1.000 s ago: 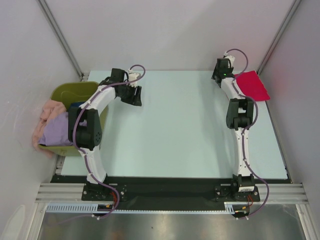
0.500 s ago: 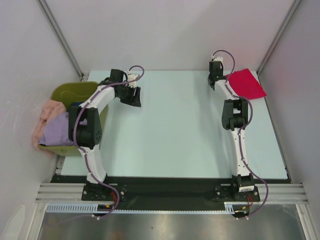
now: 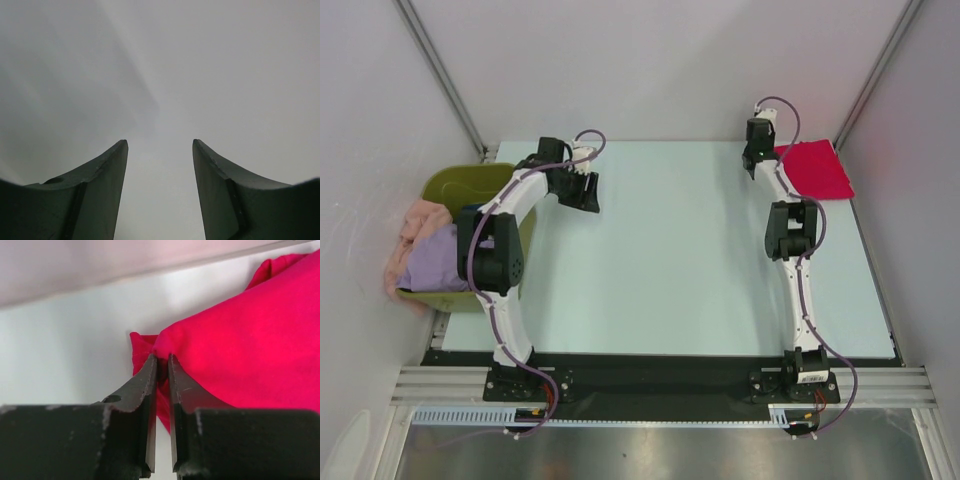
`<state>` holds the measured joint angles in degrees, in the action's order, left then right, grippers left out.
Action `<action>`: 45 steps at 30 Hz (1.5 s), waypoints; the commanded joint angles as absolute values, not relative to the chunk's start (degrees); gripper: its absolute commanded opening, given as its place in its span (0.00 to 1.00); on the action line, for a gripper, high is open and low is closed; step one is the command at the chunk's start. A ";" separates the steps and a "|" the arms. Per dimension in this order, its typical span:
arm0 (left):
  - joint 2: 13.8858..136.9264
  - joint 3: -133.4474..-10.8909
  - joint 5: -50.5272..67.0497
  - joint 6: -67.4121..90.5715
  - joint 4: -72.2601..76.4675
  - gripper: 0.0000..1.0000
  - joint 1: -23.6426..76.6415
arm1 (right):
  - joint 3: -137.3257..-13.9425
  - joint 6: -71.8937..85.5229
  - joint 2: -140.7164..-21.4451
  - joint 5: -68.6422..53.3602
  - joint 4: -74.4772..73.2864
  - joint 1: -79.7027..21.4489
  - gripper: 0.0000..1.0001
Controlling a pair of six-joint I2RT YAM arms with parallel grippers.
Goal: Fold and stack the t-shirts
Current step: Neatly place the folded tshirt to the corner
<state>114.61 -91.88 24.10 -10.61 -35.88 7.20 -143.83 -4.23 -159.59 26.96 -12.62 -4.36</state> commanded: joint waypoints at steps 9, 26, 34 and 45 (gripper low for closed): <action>115.84 -95.54 23.47 -11.86 -36.65 0.60 6.59 | -149.77 3.43 -163.21 26.46 1.58 -1.50 0.00; 116.10 -95.54 22.85 -12.04 -36.74 0.60 6.50 | -142.82 11.15 -152.41 6.26 -2.19 1.30 0.57; 115.66 -94.92 23.20 -12.39 -36.65 0.60 6.50 | -141.07 16.79 -147.22 1.05 -6.32 4.13 0.89; 113.30 -94.83 22.85 -13.97 -38.23 0.60 6.50 | -107.82 23.55 -121.42 4.66 -16.96 8.43 0.73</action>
<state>116.27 -93.56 22.65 -11.99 -37.36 6.98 -117.45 20.10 -130.78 4.25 -13.52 7.07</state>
